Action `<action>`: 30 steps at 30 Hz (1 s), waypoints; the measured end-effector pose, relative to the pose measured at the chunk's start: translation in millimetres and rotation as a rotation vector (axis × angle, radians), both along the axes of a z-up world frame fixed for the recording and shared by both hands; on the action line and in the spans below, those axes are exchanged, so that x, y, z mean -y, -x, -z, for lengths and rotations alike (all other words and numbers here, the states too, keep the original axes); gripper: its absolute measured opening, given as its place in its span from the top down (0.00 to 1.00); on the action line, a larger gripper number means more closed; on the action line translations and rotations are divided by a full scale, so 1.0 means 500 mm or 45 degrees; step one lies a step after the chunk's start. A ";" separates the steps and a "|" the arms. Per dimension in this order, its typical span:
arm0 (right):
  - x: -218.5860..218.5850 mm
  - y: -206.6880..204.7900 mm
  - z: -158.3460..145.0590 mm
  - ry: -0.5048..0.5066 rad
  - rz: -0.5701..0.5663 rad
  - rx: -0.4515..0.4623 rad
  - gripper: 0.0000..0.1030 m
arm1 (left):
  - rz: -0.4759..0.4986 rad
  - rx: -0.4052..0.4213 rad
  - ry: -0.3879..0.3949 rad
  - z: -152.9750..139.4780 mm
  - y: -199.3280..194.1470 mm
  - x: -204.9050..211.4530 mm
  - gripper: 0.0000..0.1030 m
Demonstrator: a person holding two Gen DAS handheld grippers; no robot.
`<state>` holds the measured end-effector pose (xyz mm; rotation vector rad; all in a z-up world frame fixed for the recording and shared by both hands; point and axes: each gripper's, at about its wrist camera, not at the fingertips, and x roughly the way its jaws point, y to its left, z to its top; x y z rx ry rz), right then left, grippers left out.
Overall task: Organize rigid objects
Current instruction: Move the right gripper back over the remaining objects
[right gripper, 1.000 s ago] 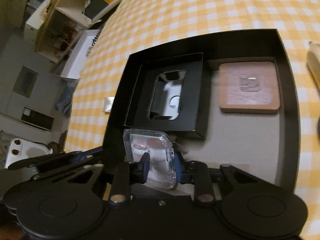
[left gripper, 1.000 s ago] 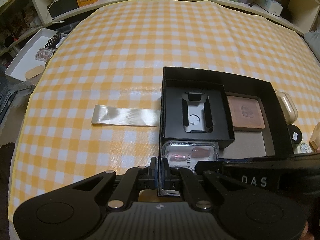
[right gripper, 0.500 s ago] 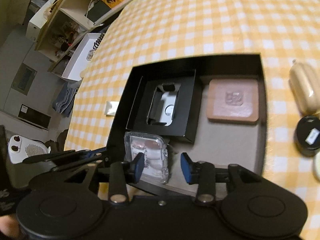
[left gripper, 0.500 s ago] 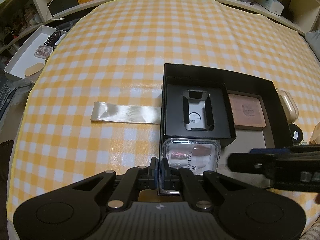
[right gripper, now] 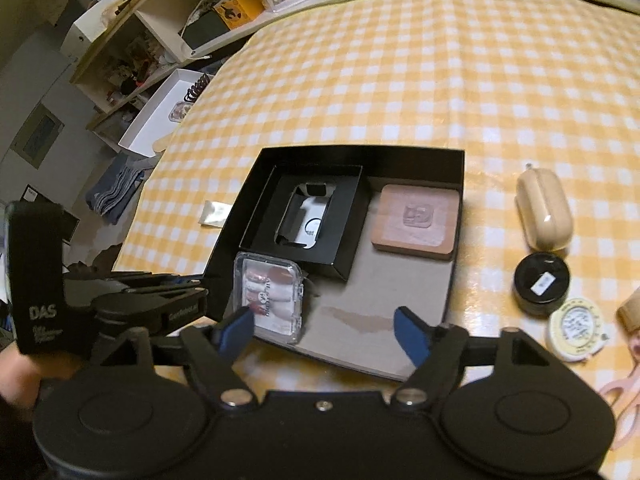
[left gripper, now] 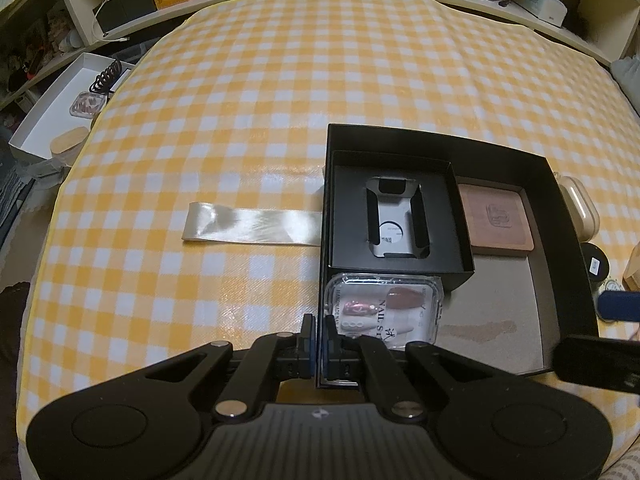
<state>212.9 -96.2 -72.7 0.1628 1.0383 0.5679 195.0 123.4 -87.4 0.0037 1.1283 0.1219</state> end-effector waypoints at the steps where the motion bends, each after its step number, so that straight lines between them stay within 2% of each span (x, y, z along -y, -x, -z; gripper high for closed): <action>1: 0.003 0.003 -0.004 0.004 0.001 0.016 0.12 | 0.000 0.000 -0.001 0.000 0.000 0.000 0.98; 3: 0.008 0.011 -0.015 0.016 -0.002 0.056 0.05 | 0.000 -0.001 -0.002 0.000 0.000 0.000 0.97; 7: 0.016 0.025 -0.031 0.044 -0.007 0.124 0.00 | 0.002 -0.001 -0.003 0.001 0.000 0.000 0.97; 16: 0.044 0.033 -0.069 0.077 0.042 0.228 0.00 | 0.005 -0.001 -0.007 0.000 0.000 0.000 0.97; 26: 0.149 0.003 -0.114 0.044 0.235 0.336 0.00 | 0.005 -0.001 -0.008 0.000 0.000 0.001 0.98; 30: 0.200 -0.011 -0.120 0.072 0.322 0.373 0.00 | 0.005 -0.001 -0.009 0.001 0.000 0.002 0.98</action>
